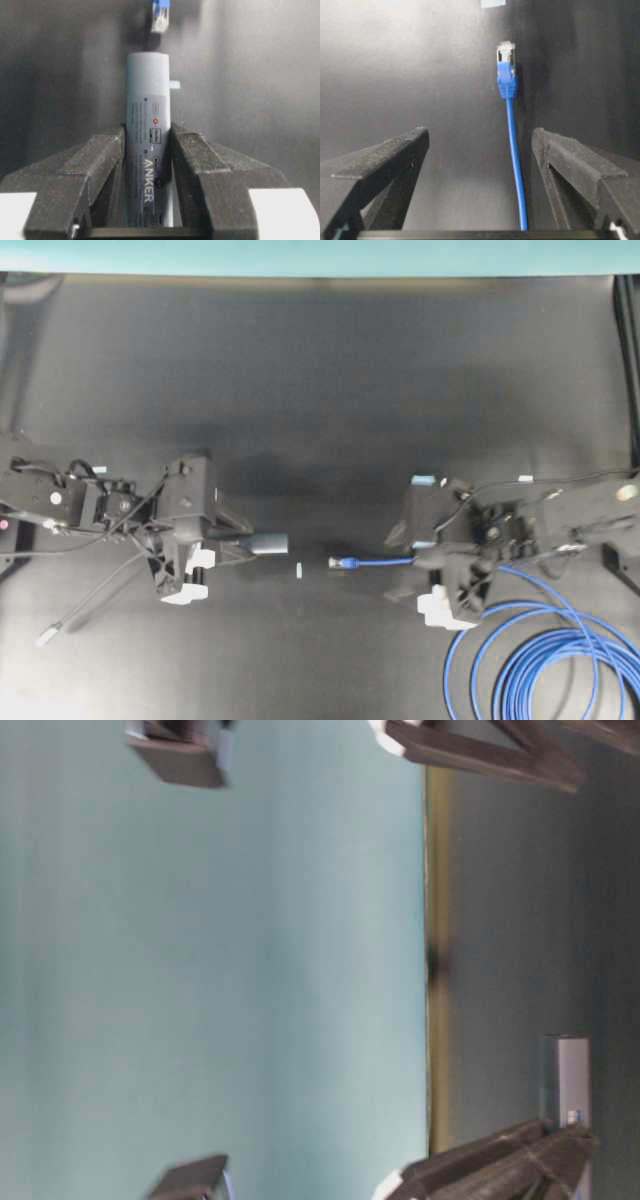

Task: Insert the LAN cable into the hub.
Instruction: 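Lift hub and plug, bringing them toward each other above the table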

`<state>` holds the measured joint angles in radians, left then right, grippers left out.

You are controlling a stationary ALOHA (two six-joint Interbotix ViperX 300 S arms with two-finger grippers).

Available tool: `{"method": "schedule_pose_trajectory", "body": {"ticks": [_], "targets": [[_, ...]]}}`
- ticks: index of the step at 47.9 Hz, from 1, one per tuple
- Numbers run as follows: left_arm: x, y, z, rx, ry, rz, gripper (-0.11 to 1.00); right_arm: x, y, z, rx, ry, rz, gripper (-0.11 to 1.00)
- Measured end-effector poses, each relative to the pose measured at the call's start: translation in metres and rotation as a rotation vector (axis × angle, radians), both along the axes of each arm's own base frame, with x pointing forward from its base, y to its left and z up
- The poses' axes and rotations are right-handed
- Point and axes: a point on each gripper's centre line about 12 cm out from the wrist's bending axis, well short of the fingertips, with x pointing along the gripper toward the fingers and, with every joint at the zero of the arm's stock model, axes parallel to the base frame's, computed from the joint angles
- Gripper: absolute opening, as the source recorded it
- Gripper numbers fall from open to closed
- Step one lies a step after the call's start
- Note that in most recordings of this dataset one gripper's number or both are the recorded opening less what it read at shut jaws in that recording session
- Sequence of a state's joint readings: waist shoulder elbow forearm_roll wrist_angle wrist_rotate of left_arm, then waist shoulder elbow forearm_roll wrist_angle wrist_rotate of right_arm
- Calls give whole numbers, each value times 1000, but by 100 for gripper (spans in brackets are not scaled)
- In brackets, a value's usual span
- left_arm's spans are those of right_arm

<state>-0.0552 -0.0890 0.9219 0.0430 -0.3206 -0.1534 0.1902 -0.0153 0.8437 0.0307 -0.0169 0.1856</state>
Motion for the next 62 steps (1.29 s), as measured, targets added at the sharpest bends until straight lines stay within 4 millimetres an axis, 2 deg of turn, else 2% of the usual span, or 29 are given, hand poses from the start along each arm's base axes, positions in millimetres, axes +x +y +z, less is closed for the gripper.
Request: {"method": "schedule_pose_trajectory", "body": {"ticks": [9,18,32,38,46,48,56,62], "targets": [[7,-5,6,-1,102,-2,28,11,-3,-23,-3,-2,-13,80],[15,-10,11,9,170,-14,28,22,-8,-31,1,-28,-32,80],[17,-11,12,9,173,-16,28,25,-14,-43,-8,-6,-48,73],[17,-12,11,9,176,-17,28,27,-17,-45,-8,-3,-55,62],[17,-11,12,9,174,-15,28,32,-15,-45,-7,-7,-52,19],[17,-12,11,11,177,-18,28,32,-13,-45,-7,-7,-49,12],[17,-11,11,11,180,-16,28,33,-10,-42,3,-7,-51,13],[17,-11,11,12,182,-15,28,31,-5,-29,17,-9,-50,13]]}}
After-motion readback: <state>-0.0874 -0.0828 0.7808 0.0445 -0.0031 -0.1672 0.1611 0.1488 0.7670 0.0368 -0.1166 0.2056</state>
